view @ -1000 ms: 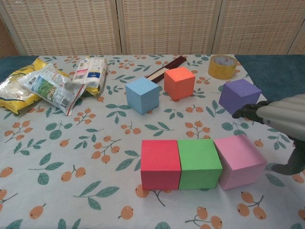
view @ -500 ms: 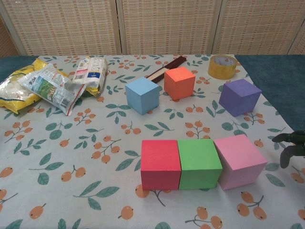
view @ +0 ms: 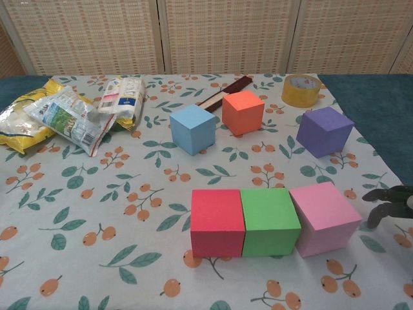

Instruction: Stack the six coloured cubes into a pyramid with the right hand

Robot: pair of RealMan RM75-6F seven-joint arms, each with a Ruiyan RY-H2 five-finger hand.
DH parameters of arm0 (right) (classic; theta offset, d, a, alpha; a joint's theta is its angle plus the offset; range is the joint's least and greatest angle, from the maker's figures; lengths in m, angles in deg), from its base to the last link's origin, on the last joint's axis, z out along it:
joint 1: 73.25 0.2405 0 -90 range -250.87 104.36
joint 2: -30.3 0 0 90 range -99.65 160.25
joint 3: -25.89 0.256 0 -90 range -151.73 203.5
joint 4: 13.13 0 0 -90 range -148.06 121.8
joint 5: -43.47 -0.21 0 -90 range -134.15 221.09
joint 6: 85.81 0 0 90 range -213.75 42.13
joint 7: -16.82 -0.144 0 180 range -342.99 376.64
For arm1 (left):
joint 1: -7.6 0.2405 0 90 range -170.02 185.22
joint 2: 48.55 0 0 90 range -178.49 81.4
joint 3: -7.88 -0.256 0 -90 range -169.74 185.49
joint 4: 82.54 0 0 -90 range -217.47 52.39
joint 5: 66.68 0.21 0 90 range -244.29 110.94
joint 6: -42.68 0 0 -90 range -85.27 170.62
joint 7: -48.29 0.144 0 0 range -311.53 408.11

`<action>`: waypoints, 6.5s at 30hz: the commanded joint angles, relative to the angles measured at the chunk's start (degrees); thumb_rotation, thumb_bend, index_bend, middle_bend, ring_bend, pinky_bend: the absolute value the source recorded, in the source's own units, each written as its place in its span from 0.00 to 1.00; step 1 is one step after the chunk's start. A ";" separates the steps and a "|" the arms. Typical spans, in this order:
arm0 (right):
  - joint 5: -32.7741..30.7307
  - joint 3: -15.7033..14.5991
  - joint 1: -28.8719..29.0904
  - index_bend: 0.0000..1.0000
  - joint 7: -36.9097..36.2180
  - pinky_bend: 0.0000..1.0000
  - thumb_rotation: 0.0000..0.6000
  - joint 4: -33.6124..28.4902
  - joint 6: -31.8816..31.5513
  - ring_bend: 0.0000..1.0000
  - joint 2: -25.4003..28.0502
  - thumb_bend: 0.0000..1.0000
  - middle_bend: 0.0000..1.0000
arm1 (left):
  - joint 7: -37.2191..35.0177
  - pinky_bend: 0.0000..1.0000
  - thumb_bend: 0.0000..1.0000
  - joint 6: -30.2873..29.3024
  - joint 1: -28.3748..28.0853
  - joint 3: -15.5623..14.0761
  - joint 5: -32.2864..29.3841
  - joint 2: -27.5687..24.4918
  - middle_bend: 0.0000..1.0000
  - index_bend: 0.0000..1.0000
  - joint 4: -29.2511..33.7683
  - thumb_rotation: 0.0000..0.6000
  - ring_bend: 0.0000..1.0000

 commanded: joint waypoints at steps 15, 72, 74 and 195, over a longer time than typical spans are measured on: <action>0.23 0.90 -0.39 0.16 -1.60 0.22 1.00 -1.40 3.86 0.00 0.45 0.15 0.00 | -0.02 0.10 0.40 0.29 -0.03 -0.07 -0.07 -0.16 0.05 0.00 0.20 1.00 0.01; -20.62 26.98 29.82 0.00 8.09 0.11 1.00 22.28 11.40 0.00 -13.05 0.15 0.00 | 5.26 0.10 0.41 3.89 -0.80 1.64 -4.05 2.94 0.05 0.00 -2.08 1.00 0.01; -22.49 27.25 32.77 0.00 10.14 0.09 1.00 27.43 12.51 0.00 -17.00 0.13 0.00 | 4.70 0.10 0.41 4.70 -1.16 1.58 -4.14 3.44 0.05 0.00 -3.00 1.00 0.01; -64.40 31.95 45.58 0.93 9.10 0.38 1.00 -17.07 -19.23 0.15 -11.22 0.22 0.34 | 8.42 0.10 0.41 4.78 -0.45 2.80 -7.16 2.74 0.05 0.00 -0.93 1.00 0.01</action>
